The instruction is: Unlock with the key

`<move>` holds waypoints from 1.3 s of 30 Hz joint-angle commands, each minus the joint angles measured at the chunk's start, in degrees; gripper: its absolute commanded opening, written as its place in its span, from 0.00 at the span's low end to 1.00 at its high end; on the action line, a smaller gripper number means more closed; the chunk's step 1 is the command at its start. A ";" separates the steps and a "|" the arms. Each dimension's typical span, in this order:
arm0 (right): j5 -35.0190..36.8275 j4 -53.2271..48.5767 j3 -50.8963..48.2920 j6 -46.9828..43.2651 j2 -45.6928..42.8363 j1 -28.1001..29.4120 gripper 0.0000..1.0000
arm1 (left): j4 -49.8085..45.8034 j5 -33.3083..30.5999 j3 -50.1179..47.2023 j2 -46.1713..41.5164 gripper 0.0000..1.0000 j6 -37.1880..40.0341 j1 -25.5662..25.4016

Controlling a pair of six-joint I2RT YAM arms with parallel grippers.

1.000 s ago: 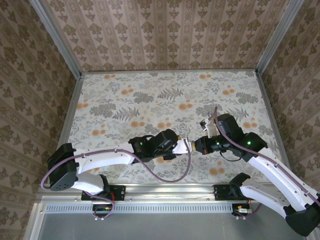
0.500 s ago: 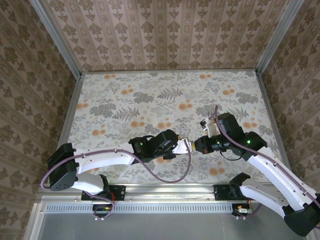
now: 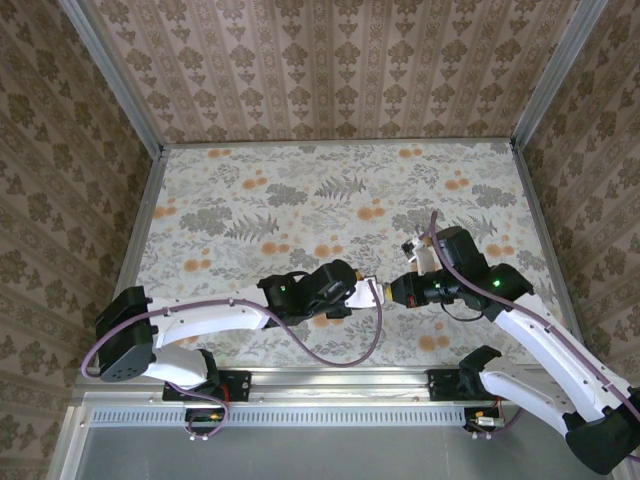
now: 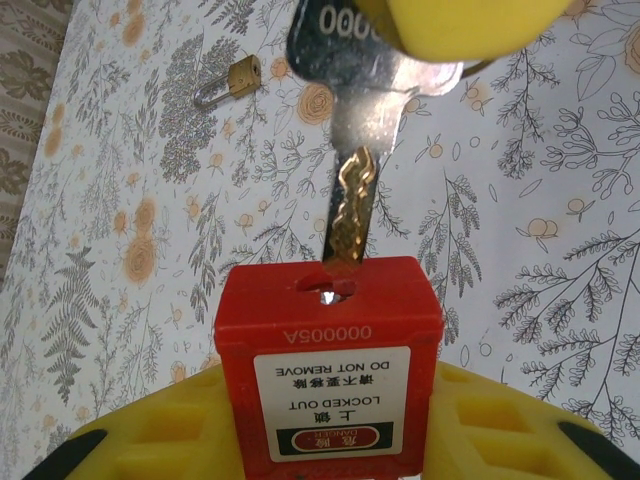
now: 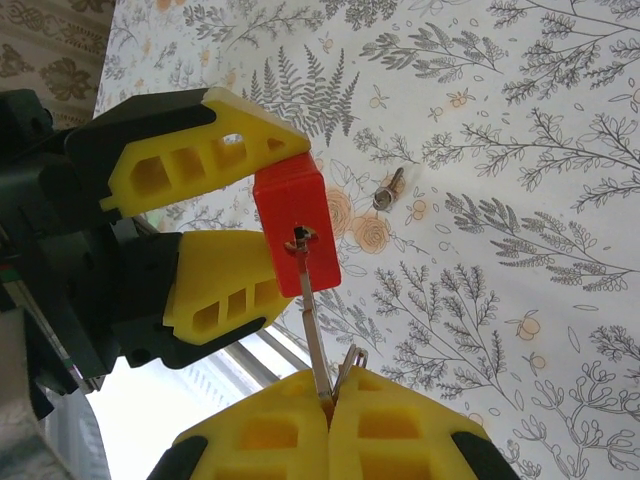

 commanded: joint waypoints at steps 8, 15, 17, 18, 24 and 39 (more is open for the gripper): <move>-4.50 1.09 -1.25 -0.08 0.34 -0.39 0.00 | 1.57 -1.26 0.32 -1.38 0.00 1.26 -0.74; -5.48 1.54 -1.56 0.16 0.47 -0.46 0.00 | 4.26 -0.82 -1.12 -3.50 0.00 1.92 -1.74; -5.24 1.37 -1.56 0.00 0.65 -0.56 0.00 | 4.50 -1.03 -1.40 -4.23 0.00 2.04 -2.10; -5.14 1.38 -1.56 0.00 0.65 -0.78 0.00 | 4.50 -1.01 -1.56 -4.56 0.00 2.20 -2.27; -4.90 0.59 -1.28 -0.65 0.47 -1.36 0.00 | 3.80 -1.52 -2.37 -5.50 0.00 1.97 -3.26; -12.53 3.64 -2.78 1.20 -0.39 -1.40 0.00 | 4.46 -1.82 -2.31 -6.65 0.00 3.17 -4.04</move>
